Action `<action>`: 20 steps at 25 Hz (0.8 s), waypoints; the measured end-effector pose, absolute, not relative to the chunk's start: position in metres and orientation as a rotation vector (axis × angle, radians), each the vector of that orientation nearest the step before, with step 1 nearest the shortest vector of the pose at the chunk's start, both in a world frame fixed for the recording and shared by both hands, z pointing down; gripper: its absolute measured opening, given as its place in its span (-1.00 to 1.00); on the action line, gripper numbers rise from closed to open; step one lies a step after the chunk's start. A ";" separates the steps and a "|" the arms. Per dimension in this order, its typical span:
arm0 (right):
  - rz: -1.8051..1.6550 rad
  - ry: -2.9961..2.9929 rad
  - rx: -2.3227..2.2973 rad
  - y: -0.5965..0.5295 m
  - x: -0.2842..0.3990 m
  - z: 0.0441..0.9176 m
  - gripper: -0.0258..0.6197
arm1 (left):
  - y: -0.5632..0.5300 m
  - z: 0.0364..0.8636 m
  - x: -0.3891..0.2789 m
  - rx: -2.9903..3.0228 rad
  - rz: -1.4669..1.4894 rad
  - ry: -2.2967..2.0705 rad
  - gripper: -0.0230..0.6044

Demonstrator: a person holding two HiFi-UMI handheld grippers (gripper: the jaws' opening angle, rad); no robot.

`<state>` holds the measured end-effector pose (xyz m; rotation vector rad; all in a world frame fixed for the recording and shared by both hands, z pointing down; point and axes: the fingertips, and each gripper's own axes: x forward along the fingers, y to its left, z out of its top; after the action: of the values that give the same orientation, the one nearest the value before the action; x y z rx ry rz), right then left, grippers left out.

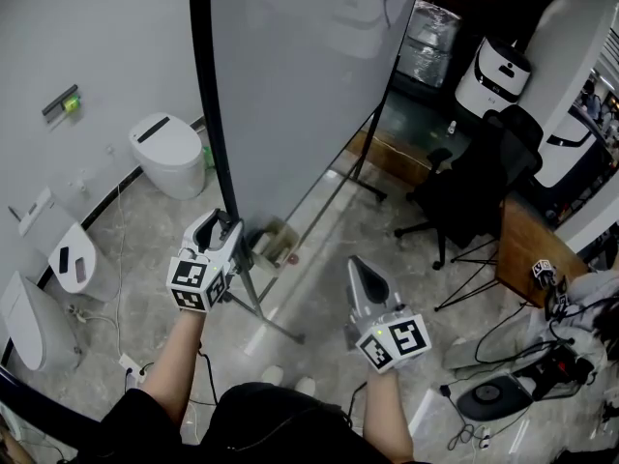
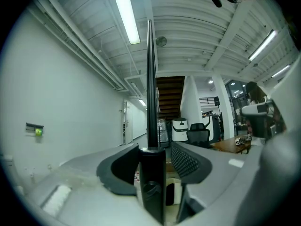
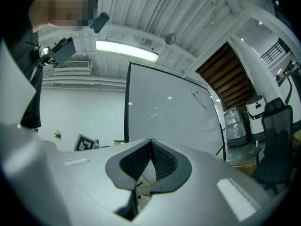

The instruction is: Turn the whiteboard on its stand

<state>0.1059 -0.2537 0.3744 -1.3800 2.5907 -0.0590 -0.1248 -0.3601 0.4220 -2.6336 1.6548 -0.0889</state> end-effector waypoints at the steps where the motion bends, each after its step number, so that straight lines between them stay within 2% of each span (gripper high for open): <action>1: -0.058 2.589 -1.383 -0.252 0.107 0.375 -0.89 | -0.359 0.421 -0.125 -2.628 -0.089 1.660 -0.20; 10: -0.041 2.558 -1.418 -0.242 0.123 0.372 -0.89 | -0.347 0.395 -0.128 -2.562 -0.028 1.671 -0.22; 16: -0.007 2.527 -1.479 -0.229 0.142 0.367 -0.89 | -0.326 0.355 -0.096 -2.506 0.001 1.558 -0.53; 20: 0.011 2.491 -1.556 -0.221 0.161 0.366 -0.89 | -0.318 0.343 -0.063 -2.553 0.044 1.449 -0.62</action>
<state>0.1612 -0.2208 0.3663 -1.5559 2.4914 0.0109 -0.0633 -0.3183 0.3432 -2.5530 1.4490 0.0436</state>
